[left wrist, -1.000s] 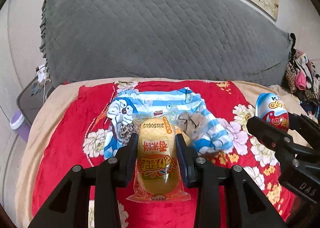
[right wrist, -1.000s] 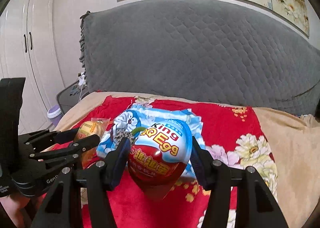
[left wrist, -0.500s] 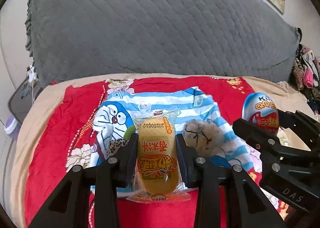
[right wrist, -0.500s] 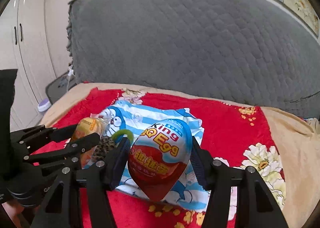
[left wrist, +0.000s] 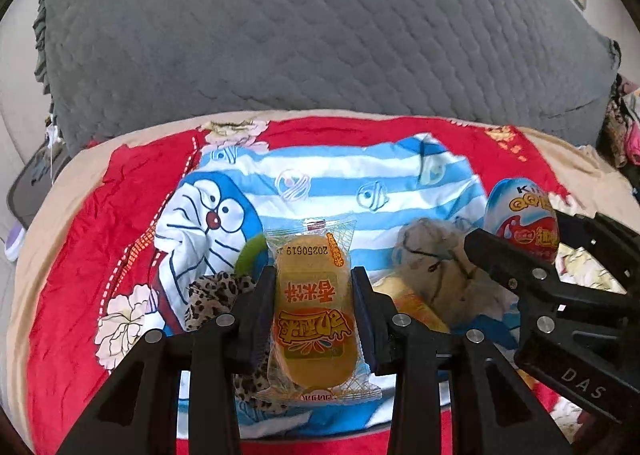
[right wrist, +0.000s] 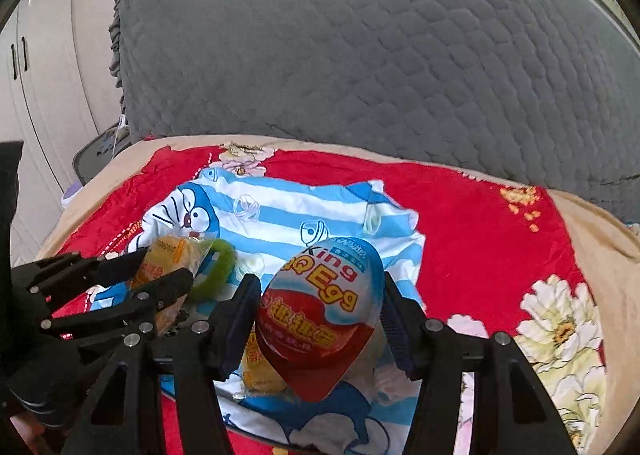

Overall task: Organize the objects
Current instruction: 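Lift and carry the bread packet and Kinder egg over the striped shirt, then lower the bread packet onto the shirt with the left tool while the right tool lowers the egg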

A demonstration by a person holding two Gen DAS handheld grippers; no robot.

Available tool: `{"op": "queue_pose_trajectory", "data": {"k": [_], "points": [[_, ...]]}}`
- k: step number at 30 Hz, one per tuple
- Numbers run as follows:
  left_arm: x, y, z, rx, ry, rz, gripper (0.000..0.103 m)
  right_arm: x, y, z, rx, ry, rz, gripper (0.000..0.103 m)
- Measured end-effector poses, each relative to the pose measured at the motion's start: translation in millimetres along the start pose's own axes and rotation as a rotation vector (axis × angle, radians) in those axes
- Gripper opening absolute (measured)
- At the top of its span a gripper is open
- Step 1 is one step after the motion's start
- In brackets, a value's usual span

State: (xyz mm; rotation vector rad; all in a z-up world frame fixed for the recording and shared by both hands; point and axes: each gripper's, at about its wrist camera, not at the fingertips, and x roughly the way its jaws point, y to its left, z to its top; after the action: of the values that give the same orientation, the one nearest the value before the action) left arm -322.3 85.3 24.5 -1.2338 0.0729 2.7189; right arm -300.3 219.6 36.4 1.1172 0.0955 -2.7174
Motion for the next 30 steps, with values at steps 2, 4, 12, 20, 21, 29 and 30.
{"op": "queue_pose_trajectory", "data": {"k": [2,4,12,20,21,29,30], "points": [[7.7,2.0,-3.7,0.002,0.009,0.006,0.038,7.8,1.7,-1.1,-0.008,0.003,-0.003,0.058],[15.2,5.1,-5.8,-0.008,0.017,0.011,0.038,15.0,2.4,-2.2,0.001,0.010,0.009,0.058],[31.4,8.2,-8.1,-0.022,0.023,0.013,0.038,37.1,8.8,-6.6,-0.018,0.033,0.007,0.058],[38.2,7.8,-8.4,-0.025,0.018,0.017,0.038,47.1,4.7,-9.3,-0.001,0.043,0.007,0.058],[38.8,8.1,-8.3,-0.026,0.018,0.016,0.038,48.0,4.7,-9.5,0.001,0.045,0.006,0.058],[43.6,14.2,-10.1,-0.034,0.018,0.034,0.038,53.6,6.6,-11.4,-0.004,0.051,-0.002,0.058],[44.8,14.7,-10.9,-0.032,0.020,0.035,0.038,55.1,7.1,-11.9,-0.004,0.054,-0.002,0.058]]}}
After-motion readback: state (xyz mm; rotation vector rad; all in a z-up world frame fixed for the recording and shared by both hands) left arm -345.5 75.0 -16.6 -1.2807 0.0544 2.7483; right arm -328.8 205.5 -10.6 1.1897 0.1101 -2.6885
